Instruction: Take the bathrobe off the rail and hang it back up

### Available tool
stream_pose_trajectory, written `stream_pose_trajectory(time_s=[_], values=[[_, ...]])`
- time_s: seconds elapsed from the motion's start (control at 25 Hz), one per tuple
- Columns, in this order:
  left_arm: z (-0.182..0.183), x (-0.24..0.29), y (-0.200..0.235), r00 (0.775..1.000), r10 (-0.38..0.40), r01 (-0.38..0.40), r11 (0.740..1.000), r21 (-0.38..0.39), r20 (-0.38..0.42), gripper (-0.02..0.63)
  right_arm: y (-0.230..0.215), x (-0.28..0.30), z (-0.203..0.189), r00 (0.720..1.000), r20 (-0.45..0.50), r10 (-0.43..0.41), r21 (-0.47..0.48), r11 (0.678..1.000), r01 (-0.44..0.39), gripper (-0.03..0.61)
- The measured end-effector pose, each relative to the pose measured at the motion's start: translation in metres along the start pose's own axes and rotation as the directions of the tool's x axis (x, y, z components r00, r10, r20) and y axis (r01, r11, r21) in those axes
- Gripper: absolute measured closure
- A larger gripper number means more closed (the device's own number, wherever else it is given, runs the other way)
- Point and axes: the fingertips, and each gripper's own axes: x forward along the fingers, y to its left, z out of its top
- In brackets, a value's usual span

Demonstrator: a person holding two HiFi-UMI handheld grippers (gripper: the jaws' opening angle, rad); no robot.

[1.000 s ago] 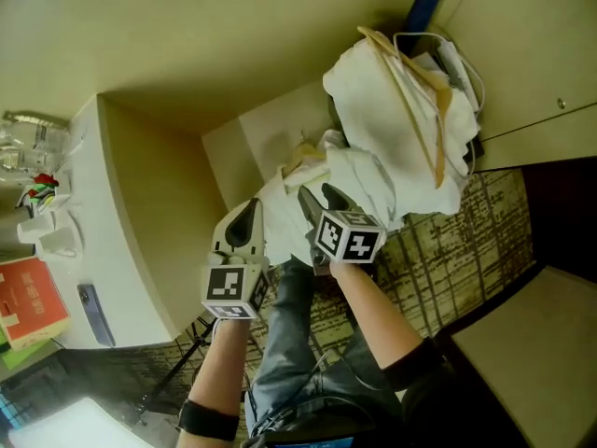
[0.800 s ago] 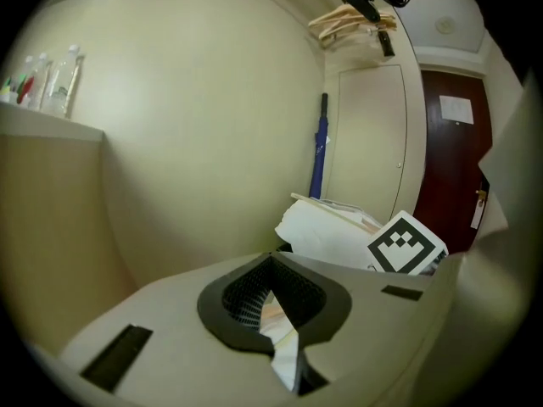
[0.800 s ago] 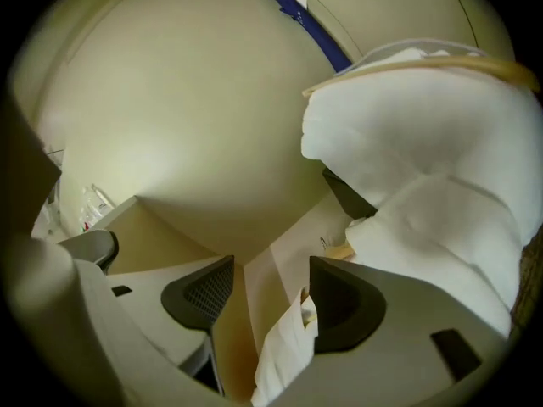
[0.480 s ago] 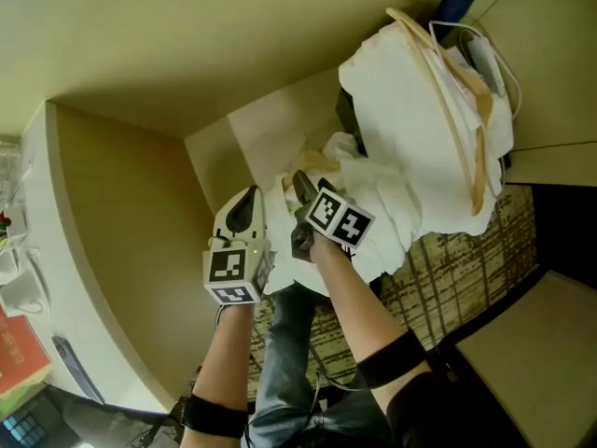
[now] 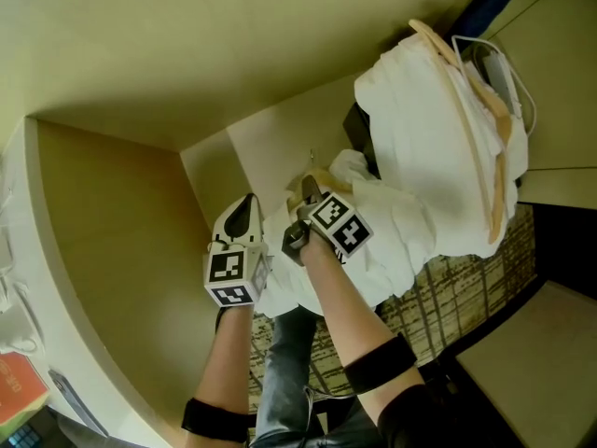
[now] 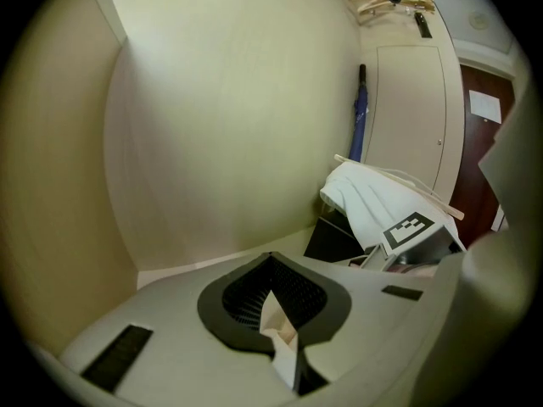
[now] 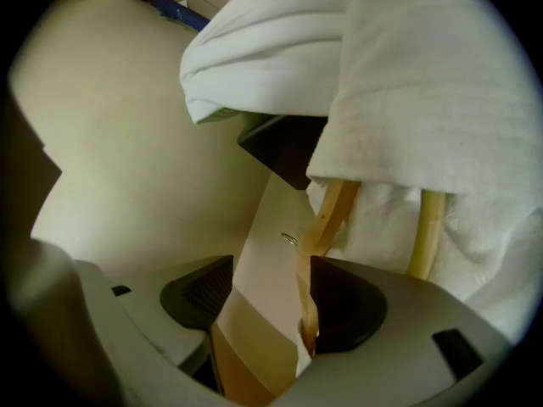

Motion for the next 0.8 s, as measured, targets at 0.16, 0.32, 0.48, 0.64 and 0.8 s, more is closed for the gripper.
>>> stream_pose_trajectory(time_s=[0.16, 0.32, 0.48, 0.64, 0.8], values=[[-0.005, 0.011, 0.011, 1.000, 0.003, -0.003, 1.000, -0.011, -0.006, 0.614, -0.010, 0.020, 0.003, 0.998, 0.017, -0.065, 0.032, 0.997, 0.064, 0.250], [-0.011, 0.017, 0.019, 1.000, 0.005, -0.005, 1.000, -0.015, -0.006, 0.614, -0.023, 0.036, 0.008, 0.987, 0.023, -0.159, 0.052, 0.986, 0.157, 0.247], [-0.014, 0.023, 0.027, 1.000, 0.005, -0.005, 1.000, -0.016, -0.007, 0.614, -0.031, 0.043, 0.007, 0.970, 0.023, -0.242, 0.046, 0.970, 0.241, 0.245], [-0.020, 0.028, 0.032, 1.000, 0.006, -0.006, 1.000, -0.027, -0.015, 0.614, -0.044, 0.043, -0.002, 0.940, -0.062, -0.335, 0.060, 0.939, 0.338, 0.244], [-0.026, 0.031, 0.030, 1.000, -0.003, 0.002, 1.000, -0.028, -0.027, 0.614, -0.050, 0.049, 0.002, 0.939, -0.057, -0.340, 0.065, 0.937, 0.343, 0.245]])
